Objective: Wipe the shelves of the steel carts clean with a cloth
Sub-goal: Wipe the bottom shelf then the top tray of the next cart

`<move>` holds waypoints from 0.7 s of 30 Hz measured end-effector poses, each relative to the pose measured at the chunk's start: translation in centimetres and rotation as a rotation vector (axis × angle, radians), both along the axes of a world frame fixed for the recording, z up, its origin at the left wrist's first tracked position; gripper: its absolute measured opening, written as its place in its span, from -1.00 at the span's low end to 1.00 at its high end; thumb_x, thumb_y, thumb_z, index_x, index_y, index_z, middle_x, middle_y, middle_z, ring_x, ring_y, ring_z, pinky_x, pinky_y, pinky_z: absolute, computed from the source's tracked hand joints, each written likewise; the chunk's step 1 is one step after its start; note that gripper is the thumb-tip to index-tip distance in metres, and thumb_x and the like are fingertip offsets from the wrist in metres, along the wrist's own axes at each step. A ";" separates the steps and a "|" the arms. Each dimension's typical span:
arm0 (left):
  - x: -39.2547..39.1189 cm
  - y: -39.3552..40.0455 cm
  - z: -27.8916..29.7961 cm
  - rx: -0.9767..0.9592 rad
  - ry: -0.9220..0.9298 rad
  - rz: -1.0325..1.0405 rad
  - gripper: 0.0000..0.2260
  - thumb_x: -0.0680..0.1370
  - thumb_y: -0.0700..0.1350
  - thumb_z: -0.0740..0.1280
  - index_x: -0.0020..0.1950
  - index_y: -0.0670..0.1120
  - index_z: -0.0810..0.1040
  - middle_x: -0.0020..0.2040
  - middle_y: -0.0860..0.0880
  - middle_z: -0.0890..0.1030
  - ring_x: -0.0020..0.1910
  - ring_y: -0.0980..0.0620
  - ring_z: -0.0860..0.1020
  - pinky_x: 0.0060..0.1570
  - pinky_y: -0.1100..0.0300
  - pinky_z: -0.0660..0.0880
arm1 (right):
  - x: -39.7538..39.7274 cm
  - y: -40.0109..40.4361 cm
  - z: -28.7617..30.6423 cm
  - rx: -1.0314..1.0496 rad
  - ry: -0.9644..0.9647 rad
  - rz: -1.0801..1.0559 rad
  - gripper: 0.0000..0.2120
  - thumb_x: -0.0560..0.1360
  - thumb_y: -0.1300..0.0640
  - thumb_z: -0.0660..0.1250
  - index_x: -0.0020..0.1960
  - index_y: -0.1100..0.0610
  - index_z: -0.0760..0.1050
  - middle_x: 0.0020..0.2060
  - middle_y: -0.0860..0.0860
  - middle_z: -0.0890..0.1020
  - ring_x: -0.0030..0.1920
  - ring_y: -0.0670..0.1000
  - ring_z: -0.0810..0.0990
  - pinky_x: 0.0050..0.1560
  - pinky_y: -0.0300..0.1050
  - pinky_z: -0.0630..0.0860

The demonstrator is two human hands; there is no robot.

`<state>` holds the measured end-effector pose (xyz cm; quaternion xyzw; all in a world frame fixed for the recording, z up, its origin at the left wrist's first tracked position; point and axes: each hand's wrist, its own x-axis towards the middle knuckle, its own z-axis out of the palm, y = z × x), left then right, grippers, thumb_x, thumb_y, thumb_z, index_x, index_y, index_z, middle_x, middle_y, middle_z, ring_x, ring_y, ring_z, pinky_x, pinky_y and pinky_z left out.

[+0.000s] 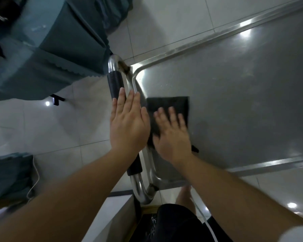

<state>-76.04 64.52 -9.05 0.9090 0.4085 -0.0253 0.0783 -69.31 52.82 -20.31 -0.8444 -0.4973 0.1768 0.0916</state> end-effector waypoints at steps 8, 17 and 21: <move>-0.1 -0.2 0.4 -0.039 -0.011 0.013 -0.44 0.76 0.14 -0.14 0.74 -0.04 0.02 0.75 0.01 -0.03 0.68 0.16 -0.27 0.62 0.14 -0.35 | 6.0 -2.5 -0.6 -0.005 -0.017 0.537 -0.28 0.58 -0.24 0.05 0.69 -0.10 -0.02 0.67 -0.11 -0.01 0.67 0.01 -0.15 0.64 0.11 -0.14; -0.1 -0.1 0.0 -0.041 -0.034 0.023 -0.45 0.76 0.12 -0.11 0.73 -0.07 0.07 0.74 0.00 0.03 0.69 0.16 -0.22 0.63 0.13 -0.32 | 32.8 -11.1 -0.4 -0.204 -0.079 -0.542 -0.23 0.51 -0.25 -0.08 0.69 -0.05 -0.01 0.68 -0.03 0.04 0.66 0.16 -0.01 0.61 0.24 -0.04; -0.2 0.0 -0.3 -0.022 -0.042 0.028 -0.45 0.76 0.11 -0.11 0.73 -0.08 0.10 0.73 -0.02 0.07 0.70 0.13 -0.18 0.64 0.12 -0.29 | 31.6 -5.9 -0.8 -0.193 -0.057 -0.899 -0.22 0.52 -0.21 -0.13 0.70 0.01 -0.06 0.69 -0.05 -0.04 0.67 0.17 -0.10 0.62 0.23 -0.14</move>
